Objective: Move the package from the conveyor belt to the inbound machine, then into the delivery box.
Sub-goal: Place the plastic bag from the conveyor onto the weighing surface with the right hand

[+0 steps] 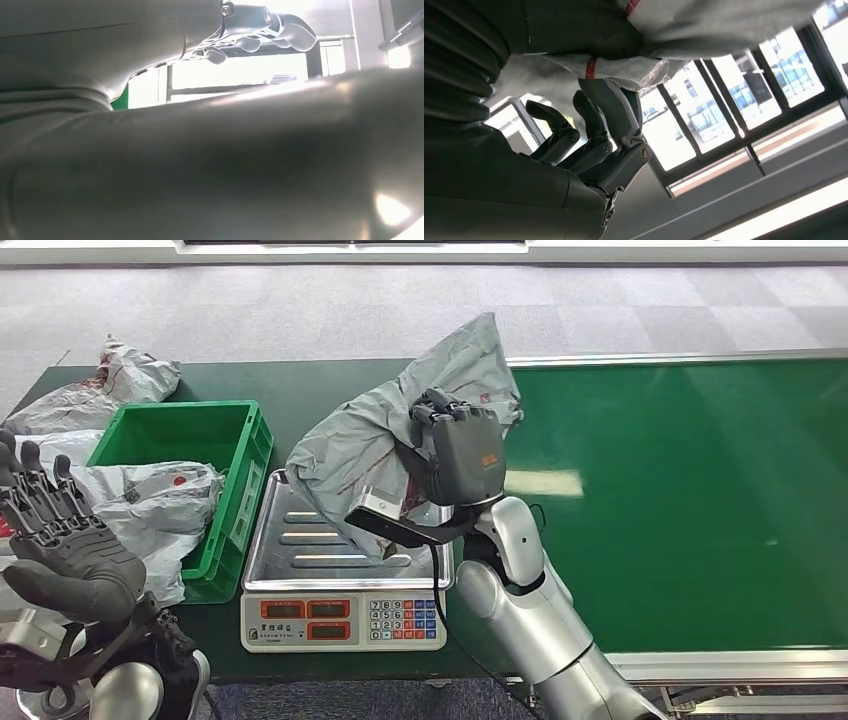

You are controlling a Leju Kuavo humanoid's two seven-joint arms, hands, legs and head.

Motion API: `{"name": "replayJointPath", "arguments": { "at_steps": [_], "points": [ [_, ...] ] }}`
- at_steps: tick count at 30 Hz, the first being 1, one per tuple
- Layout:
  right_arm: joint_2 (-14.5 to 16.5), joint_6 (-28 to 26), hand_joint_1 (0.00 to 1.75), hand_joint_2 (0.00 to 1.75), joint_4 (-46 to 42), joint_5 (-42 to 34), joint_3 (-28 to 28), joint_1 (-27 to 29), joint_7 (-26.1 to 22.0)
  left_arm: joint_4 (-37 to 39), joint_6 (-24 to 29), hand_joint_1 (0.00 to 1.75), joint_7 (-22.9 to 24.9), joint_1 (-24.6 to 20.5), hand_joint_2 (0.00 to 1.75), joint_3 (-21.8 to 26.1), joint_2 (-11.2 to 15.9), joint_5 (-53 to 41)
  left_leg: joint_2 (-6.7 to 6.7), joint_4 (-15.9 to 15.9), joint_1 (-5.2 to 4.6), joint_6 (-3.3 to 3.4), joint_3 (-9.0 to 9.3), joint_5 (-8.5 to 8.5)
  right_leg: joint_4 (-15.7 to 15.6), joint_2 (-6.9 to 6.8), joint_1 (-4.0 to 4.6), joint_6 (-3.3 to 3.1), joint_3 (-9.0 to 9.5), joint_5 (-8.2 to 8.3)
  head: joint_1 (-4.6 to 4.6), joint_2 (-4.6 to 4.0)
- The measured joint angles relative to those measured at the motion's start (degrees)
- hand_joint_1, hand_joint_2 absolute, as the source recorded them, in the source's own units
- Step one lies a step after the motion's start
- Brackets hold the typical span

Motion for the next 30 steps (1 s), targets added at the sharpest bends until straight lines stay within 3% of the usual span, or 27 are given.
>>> {"name": "replayJointPath", "arguments": {
  "at_steps": [10,17,28,30],
  "points": [
    [1.0,4.2,1.75,1.75,7.9,0.9,7.3,-6.7,2.3,1.2,0.3,0.00,-0.2,-0.8,0.00,0.0,0.6,1.0,-0.02,0.0,-0.03,0.00,-0.14,0.00,0.0,-0.03,-0.04,0.01,-0.11,0.01,0.00,0.00],
    [1.8,6.8,1.75,1.75,11.1,-1.6,8.9,-7.9,2.4,1.2,0.3,0.00,0.5,-1.3,0.00,0.0,0.6,0.2,-0.01,0.0,-0.01,-0.01,-0.14,0.00,0.0,-0.05,-0.02,0.01,-0.11,0.01,-0.01,0.00],
    [3.1,13.7,1.75,1.75,24.0,-7.9,10.3,-7.4,2.1,0.9,-0.3,0.00,2.1,-1.7,0.00,0.0,0.6,-1.1,-0.02,0.0,-0.02,-0.01,-0.16,0.00,0.0,-0.07,-0.03,0.01,-0.13,0.01,0.01,0.00],
    [3.3,13.7,0.89,1.75,25.8,-8.2,10.4,-7.4,2.0,0.9,-0.4,0.00,2.1,-1.7,0.00,0.0,0.6,-1.1,-0.02,0.0,-0.02,-0.01,-0.16,0.00,0.0,-0.07,-0.03,0.01,-0.14,0.01,0.00,0.00]
  ]
}}
